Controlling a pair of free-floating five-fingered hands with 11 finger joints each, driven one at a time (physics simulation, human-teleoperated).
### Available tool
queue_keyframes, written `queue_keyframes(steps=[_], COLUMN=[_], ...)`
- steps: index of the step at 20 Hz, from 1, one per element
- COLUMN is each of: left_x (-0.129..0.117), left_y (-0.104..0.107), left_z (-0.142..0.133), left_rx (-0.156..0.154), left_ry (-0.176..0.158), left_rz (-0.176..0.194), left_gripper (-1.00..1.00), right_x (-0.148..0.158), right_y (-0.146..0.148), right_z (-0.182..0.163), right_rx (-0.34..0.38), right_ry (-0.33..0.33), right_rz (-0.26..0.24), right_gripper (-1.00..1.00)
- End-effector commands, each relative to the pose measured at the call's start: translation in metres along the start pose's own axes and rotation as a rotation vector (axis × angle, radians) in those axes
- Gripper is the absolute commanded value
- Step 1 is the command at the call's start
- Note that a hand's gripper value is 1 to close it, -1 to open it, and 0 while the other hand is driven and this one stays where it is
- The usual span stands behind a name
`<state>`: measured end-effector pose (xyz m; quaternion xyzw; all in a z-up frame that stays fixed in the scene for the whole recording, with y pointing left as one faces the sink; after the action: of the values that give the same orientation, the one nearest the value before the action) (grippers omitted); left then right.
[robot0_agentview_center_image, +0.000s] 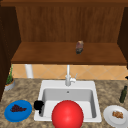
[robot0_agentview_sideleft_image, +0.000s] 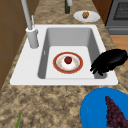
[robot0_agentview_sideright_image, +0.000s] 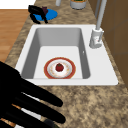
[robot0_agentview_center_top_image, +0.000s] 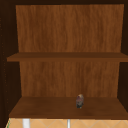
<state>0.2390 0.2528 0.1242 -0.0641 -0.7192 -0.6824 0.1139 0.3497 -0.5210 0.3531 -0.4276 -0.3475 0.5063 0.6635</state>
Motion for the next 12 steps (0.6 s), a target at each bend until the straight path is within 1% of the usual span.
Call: queue_keyframes(steps=[1, 6, 12], left_x=[0.000, 0.000, 0.000], left_y=[0.000, 0.000, 0.000], left_z=[0.000, 0.000, 0.000], left_rx=[0.000, 0.000, 0.000], left_ry=[0.000, 0.000, 0.000], left_rz=[0.000, 0.000, 0.000], left_gripper=[0.00, 0.00, 0.00], right_x=[-0.001, 0.000, 0.001], right_y=[0.009, 0.017, 0.027], right_z=[-0.009, -0.025, -0.034], right_rx=[0.041, 0.075, 0.108], right_ry=[-0.006, 0.013, 0.014], right_rz=[-0.018, 0.022, 0.033], right_gripper=[-1.00, -1.00, -1.00])
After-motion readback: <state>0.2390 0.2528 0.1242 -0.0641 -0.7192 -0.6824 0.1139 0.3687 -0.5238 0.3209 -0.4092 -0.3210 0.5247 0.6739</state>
